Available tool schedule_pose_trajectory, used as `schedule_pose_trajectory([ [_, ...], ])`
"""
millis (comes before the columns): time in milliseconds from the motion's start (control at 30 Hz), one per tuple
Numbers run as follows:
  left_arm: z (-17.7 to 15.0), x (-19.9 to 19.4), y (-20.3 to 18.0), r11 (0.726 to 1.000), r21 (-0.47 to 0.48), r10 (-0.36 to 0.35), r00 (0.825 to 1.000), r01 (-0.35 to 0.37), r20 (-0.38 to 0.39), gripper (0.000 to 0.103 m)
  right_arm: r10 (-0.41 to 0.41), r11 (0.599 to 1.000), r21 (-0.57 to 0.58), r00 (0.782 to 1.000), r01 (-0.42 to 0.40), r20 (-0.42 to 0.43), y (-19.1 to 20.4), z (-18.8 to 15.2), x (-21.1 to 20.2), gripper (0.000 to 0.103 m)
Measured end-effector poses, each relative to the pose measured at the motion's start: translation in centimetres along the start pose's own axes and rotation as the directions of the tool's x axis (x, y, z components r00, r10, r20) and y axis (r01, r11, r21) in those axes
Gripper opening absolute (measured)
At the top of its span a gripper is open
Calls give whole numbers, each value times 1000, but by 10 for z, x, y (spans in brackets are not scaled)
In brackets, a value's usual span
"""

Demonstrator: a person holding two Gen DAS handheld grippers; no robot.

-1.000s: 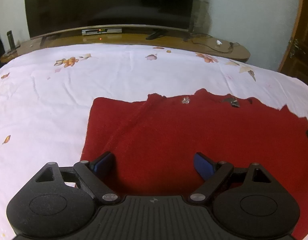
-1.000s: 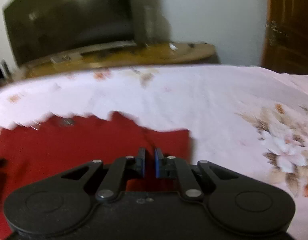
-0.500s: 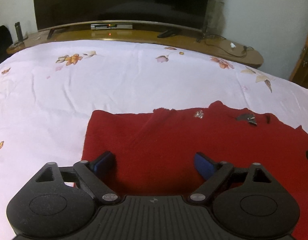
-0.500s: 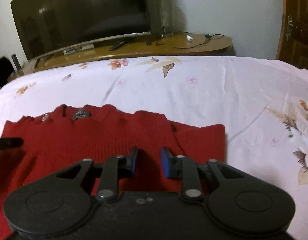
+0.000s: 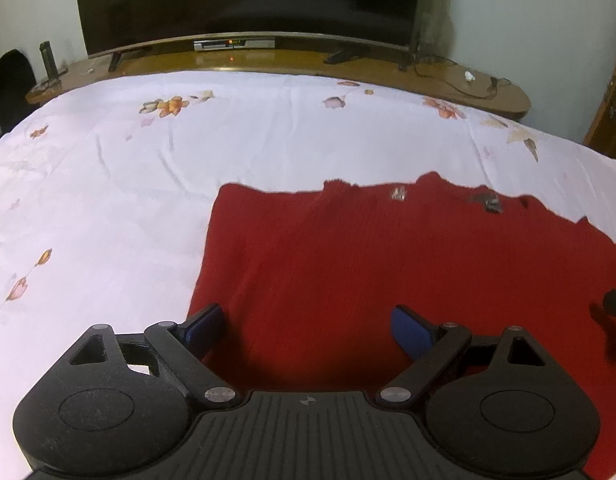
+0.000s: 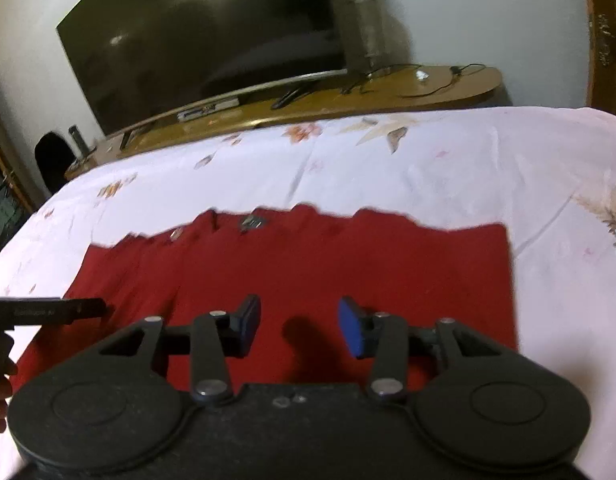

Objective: Fold small clothes

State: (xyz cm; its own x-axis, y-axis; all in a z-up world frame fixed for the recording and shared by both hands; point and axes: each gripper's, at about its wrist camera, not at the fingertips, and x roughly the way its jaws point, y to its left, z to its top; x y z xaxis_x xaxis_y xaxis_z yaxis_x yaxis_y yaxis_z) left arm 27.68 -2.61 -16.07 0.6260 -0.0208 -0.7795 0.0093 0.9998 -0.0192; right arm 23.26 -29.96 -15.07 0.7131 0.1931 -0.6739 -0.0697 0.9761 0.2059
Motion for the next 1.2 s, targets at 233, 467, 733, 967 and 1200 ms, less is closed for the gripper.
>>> schedule_pose_trajectory([
  [233,-14,-13,5,999,28,-31,1000,31,-3,90,0,1000,19,1000,0,-23,23,-17,-8,55],
  [467,-25,-23,31,999,13,-52,998,52,-47,90,-1,999,32,1000,1,-26,46,-32,-15,56],
  [733,-24,-5,88,968,-167,-198,979,188,-45,90,3,999,32,999,-2,-39,62,-35,-4,57],
  [967,-19,18,90,938,-196,-291,957,287,9,90,13,999,35,999,-11,-42,63,-34,6,60],
  [1200,-14,26,96,865,-278,-421,906,417,47,84,25,999,31,999,-24,-28,63,-33,9,63],
])
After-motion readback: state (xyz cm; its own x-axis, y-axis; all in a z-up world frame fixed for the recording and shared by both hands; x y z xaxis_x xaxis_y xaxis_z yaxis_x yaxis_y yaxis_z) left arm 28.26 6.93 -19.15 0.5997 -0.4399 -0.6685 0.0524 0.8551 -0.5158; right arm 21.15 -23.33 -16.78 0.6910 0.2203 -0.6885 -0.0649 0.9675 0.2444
